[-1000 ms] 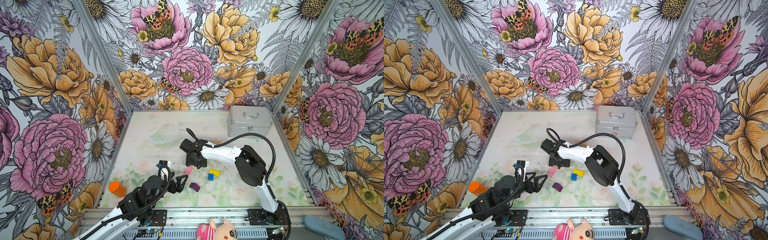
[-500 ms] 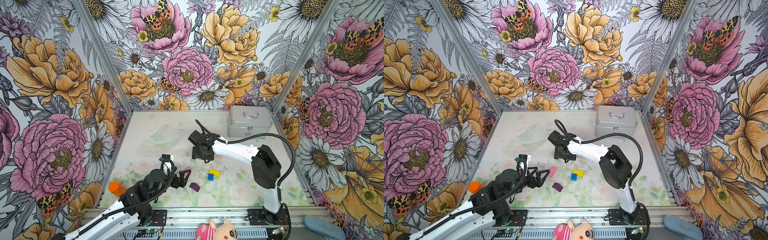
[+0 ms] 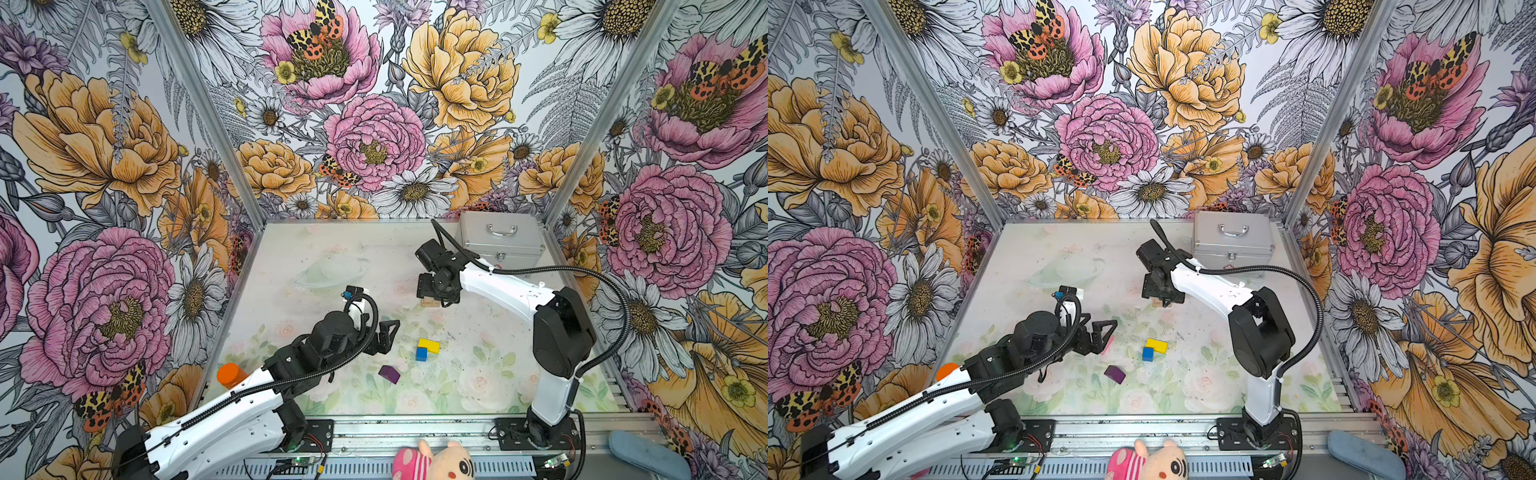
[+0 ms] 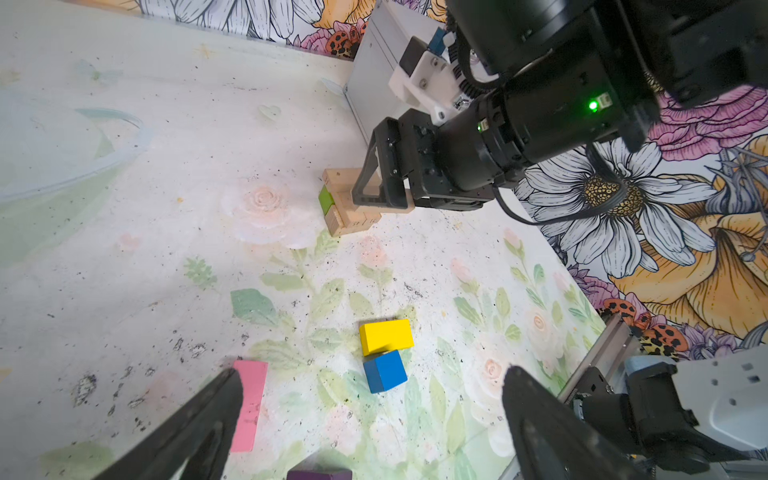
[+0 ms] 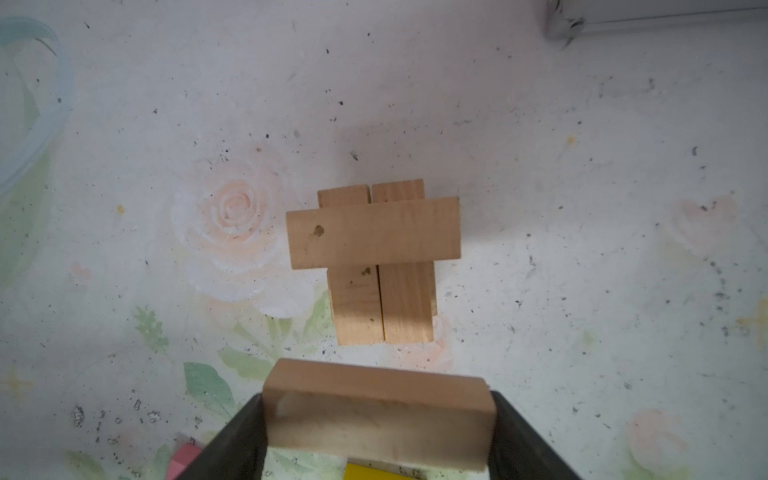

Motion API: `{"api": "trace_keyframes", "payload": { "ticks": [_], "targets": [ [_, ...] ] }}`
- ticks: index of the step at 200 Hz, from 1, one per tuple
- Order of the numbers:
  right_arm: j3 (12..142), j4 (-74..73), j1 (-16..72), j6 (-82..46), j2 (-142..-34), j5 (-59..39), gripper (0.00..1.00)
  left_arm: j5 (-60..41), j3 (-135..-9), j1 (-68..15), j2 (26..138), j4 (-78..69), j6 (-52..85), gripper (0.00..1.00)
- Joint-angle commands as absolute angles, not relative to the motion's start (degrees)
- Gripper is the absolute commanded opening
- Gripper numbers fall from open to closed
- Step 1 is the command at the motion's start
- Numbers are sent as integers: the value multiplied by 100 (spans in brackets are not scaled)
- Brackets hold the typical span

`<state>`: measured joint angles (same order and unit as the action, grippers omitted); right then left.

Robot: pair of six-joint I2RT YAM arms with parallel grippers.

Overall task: Build the wood block tower
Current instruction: 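Carry the plain block with the right gripper over the stack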

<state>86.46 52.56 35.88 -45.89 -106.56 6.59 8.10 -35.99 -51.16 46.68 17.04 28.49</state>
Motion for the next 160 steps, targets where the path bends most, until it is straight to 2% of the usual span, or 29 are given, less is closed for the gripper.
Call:
{"api": "trace_keyframes", "payload": {
  "ticks": [1,160],
  "targets": [
    [8789,5265,3536,-4292,-10730,642,60,918,-3889,-5160,4842,1525,2605,99],
    [9362,5266,3331,-4032,-11504,460,60,912,-4179,-4986,5264,1477,2328,99]
  ]
}}
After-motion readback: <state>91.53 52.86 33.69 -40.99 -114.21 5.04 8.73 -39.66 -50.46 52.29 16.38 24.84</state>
